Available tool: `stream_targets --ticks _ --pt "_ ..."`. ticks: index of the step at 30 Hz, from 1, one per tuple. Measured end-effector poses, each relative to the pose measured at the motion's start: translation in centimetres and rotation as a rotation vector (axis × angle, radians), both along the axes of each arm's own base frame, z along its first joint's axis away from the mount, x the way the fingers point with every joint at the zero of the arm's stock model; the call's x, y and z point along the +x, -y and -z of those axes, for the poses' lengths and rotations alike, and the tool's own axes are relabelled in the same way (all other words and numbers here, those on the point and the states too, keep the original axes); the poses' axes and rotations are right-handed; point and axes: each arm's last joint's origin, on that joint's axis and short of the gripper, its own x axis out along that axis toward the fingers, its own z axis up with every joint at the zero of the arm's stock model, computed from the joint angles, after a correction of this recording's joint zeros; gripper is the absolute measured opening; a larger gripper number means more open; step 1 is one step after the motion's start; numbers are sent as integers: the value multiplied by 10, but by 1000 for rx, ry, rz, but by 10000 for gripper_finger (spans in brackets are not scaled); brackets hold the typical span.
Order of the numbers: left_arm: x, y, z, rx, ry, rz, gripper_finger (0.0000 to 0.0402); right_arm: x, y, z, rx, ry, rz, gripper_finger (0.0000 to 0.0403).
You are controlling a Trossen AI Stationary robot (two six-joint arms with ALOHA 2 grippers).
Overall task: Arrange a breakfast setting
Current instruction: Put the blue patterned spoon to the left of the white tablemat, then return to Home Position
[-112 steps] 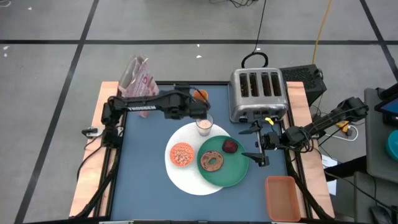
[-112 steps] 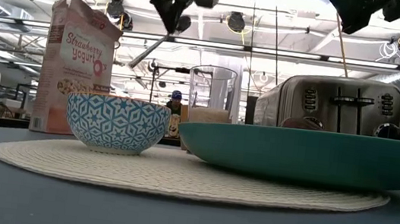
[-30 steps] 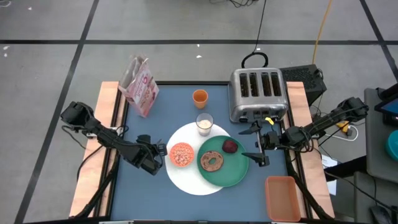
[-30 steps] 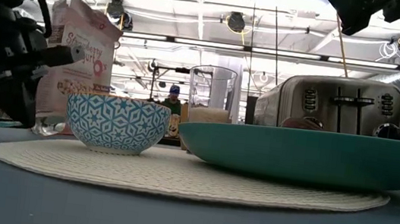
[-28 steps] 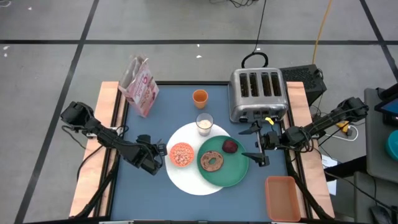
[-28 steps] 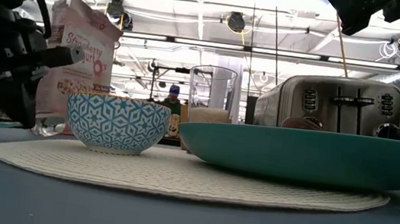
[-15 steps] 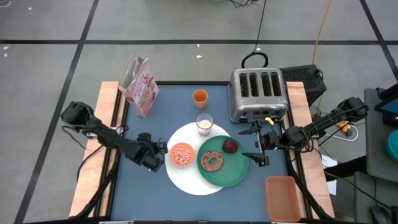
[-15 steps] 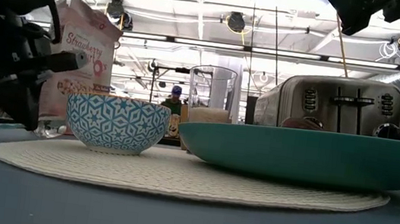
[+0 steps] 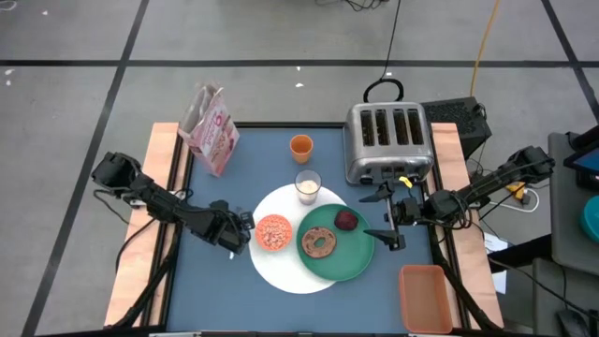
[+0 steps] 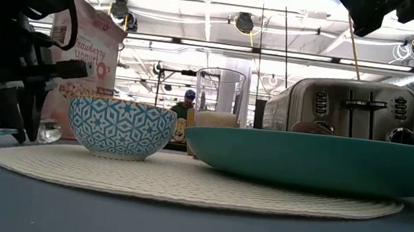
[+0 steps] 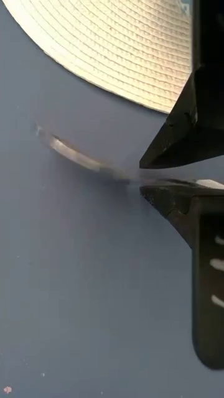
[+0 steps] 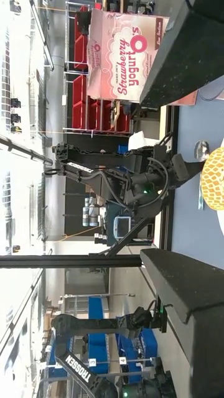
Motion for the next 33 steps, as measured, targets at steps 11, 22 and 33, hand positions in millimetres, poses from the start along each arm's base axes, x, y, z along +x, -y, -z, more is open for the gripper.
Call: stream_targets --ticks 11,22,33 --pt "0 0 0 1 -1 -12 146 0 0 0 -30 3 8 384" --pt "-3 1 -17 48 -133 26 163 0 0 0 -43 5 11 384" --pt "22 18 -57 73 -110 357 163 0 0 0 -43 4 11 384"
